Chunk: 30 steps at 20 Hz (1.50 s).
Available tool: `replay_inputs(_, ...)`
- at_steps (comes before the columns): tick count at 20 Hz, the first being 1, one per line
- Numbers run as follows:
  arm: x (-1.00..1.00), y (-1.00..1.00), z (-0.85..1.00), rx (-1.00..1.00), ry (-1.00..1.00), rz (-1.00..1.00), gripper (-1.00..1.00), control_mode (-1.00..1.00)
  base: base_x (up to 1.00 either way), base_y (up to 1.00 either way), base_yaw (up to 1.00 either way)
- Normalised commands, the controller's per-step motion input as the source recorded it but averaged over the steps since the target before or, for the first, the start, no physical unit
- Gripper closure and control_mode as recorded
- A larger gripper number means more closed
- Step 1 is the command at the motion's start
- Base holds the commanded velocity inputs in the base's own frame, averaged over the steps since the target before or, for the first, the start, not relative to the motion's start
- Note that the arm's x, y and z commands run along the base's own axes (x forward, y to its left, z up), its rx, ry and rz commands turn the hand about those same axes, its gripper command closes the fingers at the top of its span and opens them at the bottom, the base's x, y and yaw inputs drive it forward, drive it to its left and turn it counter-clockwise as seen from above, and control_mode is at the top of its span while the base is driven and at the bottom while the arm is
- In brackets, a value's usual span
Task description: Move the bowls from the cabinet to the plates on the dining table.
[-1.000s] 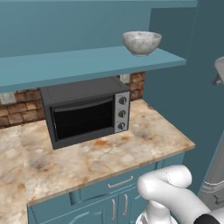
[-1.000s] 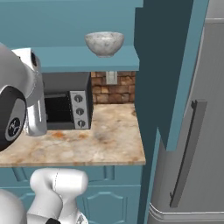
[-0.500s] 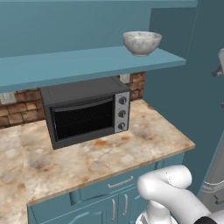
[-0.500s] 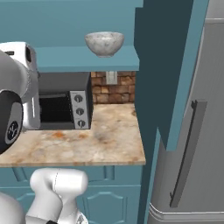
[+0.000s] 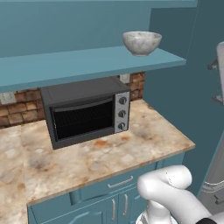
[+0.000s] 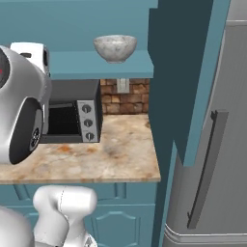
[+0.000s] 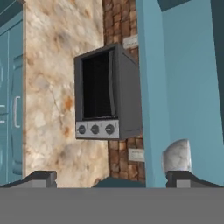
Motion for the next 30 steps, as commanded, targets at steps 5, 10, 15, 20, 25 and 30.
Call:
replay_inputs(5, 0.11, 0.01, 0.23, 0.03, 0.0, 0.03, -1.0, -1.0, 0.0, 0.0, 0.0)
replay_inputs(10, 0.17, 0.05, 0.08, 0.0, -0.01, 0.01, -1.0, -1.0, 0.0, 0.0, 0.0)
replay_inputs(15, 0.33, 0.01, 0.01, 0.0, 0.0, 0.0, -1.0, -1.0, 0.0, 0.0, 0.0)
replay_inputs(20, 0.34, 0.0, 0.0, 0.02, -0.02, 0.01, -1.0, -1.0, 0.0, 0.0, 0.0)
replay_inputs(25, 0.31, 0.0, 0.0, 0.03, -0.07, 0.01, -1.0, -1.0, 0.0, 0.0, 0.0)
replay_inputs(30, 0.28, 0.0, 0.08, 0.0, -0.01, 0.0, -1.0, -1.0, 0.0, 0.0, 0.0)
